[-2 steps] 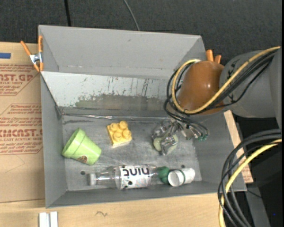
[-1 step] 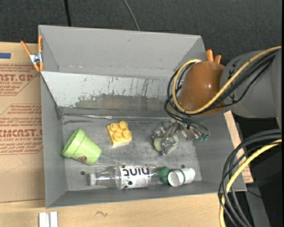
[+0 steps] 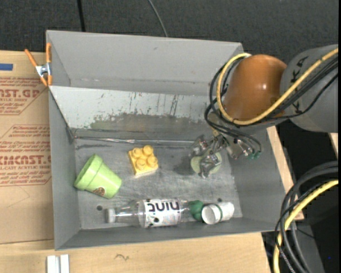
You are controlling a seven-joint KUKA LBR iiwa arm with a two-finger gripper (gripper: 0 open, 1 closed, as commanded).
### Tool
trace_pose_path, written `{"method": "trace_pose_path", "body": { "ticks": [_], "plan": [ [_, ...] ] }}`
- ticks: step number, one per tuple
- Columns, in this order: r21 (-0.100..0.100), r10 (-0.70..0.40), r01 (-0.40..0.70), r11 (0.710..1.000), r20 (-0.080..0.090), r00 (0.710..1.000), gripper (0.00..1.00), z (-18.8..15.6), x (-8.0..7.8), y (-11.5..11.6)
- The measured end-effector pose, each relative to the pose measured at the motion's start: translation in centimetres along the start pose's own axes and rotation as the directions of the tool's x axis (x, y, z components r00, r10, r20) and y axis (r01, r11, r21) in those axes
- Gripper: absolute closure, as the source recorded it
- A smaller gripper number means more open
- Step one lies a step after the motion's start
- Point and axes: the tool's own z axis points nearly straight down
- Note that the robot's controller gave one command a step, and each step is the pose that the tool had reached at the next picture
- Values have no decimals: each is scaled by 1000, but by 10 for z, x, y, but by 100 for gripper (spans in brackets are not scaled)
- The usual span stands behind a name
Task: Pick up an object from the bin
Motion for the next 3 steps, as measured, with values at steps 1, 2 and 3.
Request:
{"method": "trace_pose_path", "body": {
  "ticks": [1, 2, 3],
  "plan": [
    [7, -14, 14, 1000, 14, 1000, 100, -21, 31, -4],
    [-1, -3, 3, 1000, -1, 1000, 100, -46, 29, -10],
    [2, -12, 12, 1000, 5, 1000, 100, -71, 45, 9]
  ]
}}
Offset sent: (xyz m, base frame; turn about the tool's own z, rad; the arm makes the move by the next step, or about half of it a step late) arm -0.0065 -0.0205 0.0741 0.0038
